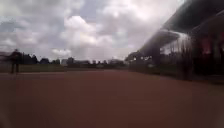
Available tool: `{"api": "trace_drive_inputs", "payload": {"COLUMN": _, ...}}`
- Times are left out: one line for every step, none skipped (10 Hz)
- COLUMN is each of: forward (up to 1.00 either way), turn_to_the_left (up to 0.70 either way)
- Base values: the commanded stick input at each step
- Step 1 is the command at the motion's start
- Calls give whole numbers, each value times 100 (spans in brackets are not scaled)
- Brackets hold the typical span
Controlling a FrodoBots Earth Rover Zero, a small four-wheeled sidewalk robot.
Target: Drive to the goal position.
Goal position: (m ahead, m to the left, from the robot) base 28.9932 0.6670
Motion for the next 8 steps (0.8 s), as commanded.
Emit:
{"api": "trace_drive_inputs", "payload": {"forward": 70, "turn_to_the_left": -35}}
{"api": "trace_drive_inputs", "payload": {"forward": 70, "turn_to_the_left": -35}}
{"api": "trace_drive_inputs", "payload": {"forward": 70, "turn_to_the_left": -35}}
{"api": "trace_drive_inputs", "payload": {"forward": 70, "turn_to_the_left": -13}}
{"api": "trace_drive_inputs", "payload": {"forward": 70, "turn_to_the_left": -3}}
{"api": "trace_drive_inputs", "payload": {"forward": 70, "turn_to_the_left": 0}}
{"api": "trace_drive_inputs", "payload": {"forward": 70, "turn_to_the_left": 0}}
{"api": "trace_drive_inputs", "payload": {"forward": 70, "turn_to_the_left": 0}}
